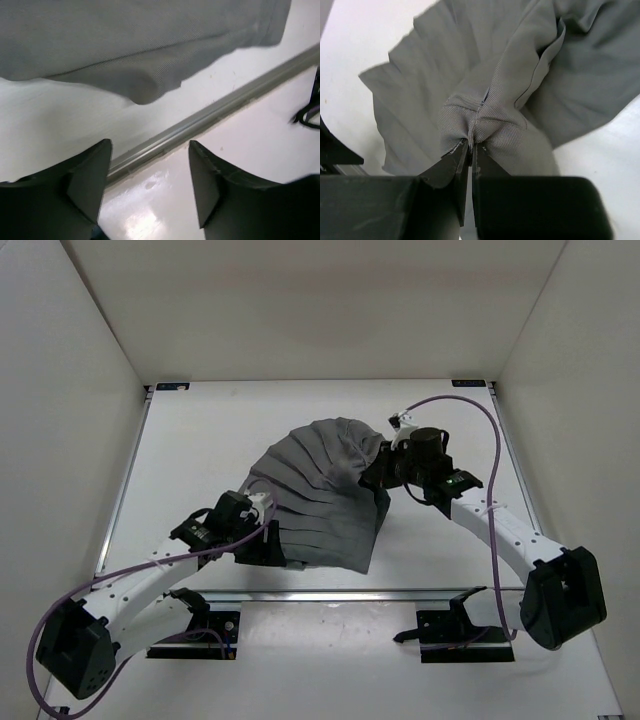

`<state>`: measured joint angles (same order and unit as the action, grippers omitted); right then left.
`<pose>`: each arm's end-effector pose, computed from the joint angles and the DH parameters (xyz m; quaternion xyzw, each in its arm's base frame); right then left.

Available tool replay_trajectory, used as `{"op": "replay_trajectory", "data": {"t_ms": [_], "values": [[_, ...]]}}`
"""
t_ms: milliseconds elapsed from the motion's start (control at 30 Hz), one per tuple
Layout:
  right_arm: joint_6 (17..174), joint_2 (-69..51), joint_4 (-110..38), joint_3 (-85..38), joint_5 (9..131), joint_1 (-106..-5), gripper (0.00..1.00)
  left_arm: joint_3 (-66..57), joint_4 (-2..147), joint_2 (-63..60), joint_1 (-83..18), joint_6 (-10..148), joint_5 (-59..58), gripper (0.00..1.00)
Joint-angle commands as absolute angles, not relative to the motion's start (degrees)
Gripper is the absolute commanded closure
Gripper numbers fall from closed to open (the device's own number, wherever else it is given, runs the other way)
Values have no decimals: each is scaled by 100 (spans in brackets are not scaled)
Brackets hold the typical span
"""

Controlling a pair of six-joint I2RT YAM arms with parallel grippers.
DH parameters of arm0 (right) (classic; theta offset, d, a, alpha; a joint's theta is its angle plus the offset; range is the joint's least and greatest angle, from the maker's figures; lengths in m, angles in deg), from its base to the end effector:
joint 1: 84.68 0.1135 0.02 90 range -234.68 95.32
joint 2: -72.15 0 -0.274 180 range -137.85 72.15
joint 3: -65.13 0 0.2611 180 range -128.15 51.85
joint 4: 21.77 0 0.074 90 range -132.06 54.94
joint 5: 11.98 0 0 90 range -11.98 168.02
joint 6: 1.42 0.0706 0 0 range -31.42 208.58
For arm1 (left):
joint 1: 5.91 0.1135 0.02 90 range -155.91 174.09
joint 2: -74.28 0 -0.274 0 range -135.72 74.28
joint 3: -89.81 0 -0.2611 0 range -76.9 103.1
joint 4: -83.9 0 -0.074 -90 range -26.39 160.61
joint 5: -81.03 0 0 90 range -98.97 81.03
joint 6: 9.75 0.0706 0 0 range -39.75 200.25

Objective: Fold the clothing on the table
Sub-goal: Flatten the skirt out

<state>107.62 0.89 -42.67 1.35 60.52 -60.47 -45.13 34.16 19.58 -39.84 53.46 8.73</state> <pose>0.2788 0.1486 0.2718 -0.1161 0.8445 0.3080 0.4225 0.1465 -0.1244 0.1718 0.0999 0.9486 -0.2599 0.1501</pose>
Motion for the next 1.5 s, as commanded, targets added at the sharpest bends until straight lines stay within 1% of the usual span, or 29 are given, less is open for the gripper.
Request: {"op": "replay_trajectory", "data": {"t_ms": [0,33,67,133,267,333,367,433,467,500,533,567,600,667,733,767,800,867,967,1000,1033,1067,1100,1167,1267,1400,1467], "values": [[10844,87,-4068,157,5947,-5901,100,-4692,3940,2049,-3992,4757,546,29],[10809,87,-4025,175,5965,-5875,100,-4789,4106,2075,-3975,4642,458,31],[10817,78,-4033,192,5939,-5883,100,-4850,4212,2049,-3974,4554,379,32],[10809,78,-3998,227,5965,-5892,100,-4965,4572,1979,-4010,4256,212,26],[10826,166,-3928,272,5868,-5918,100,-5019,5188,1541,-4334,3895,80,26],[10808,158,-3901,306,5886,-5910,100,-4992,5372,1286,-4370,3841,70,21],[10783,192,-3884,324,5886,-5927,100,-5018,5556,1162,-4344,3789,79,20],[10791,245,-3857,368,5869,-5936,100,-5053,5873,977,-4335,3666,105,22],[10809,254,-3814,403,5833,-5945,100,-5044,6092,898,-4317,3613,79,36],[10800,228,-3796,430,5850,-5954,100,-5053,6225,793,-4326,3561,70,65],[10800,297,-3839,412,5842,-5936,100,-4984,6244,775,-4300,3569,18,86],[10783,324,-3918,421,5833,-6006,100,-4861,6122,661,-4291,3656,-165,100],[10782,342,-3997,412,5859,-5998,100,-4625,5868,591,-4204,3909,-367,100],[10782,526,-4191,447,5956,-6059,100,-4149,5316,432,-3792,4393,-632,100],[10878,719,-4410,526,5965,-6103,100,-3291,4848,204,-3318,5016,-887,100],[10923,842,-4446,587,5939,-6129,100,-3086,4568,134,-3011,5115,-879,100],[10984,1000,-4516,701,5930,-6156,100,-2606,4339,-6,-2790,5368,-1131,100],[11098,1184,-4752,895,5851,-6165,100,-1718,3960,-322,-2586,5694,-1458,100],[11160,1378,-5051,1054,5737,-6208,100,-942,3608,-867,-2410,6011,-1591,100],[11152,1397,-5131,1123,5719,-6157,100,-870,3476,-956,-2401,6082,-1626,100],[11134,1397,-5323,1168,5736,-6156,100,-791,3353,-1105,-2366,6213,-1565,96],[11151,1423,-5534,1212,5815,-6139,100,-817,3335,-1202,-2340,6232,-1495,80],[11117,1423,-5675,1334,5824,-6121,100,-956,3308,-1177,-2287,6293,-1399,48],[11108,1327,-5860,1448,5816,-6217,100,-1271,3439,-1002,-2374,6224,-1284,35],[11037,1353,-5853,1738,5789,-6218,100,-1860,3580,-694,-2383,6074,-925,31],[11090,1283,-5581,1976,5710,-6235,100,-2617,3519,-404,-2690,5872,-757,32],[11072,1152,-5466,2003,5692,-6104,100,-3046,3685,-159,-2866,5574,-599,30]]}}
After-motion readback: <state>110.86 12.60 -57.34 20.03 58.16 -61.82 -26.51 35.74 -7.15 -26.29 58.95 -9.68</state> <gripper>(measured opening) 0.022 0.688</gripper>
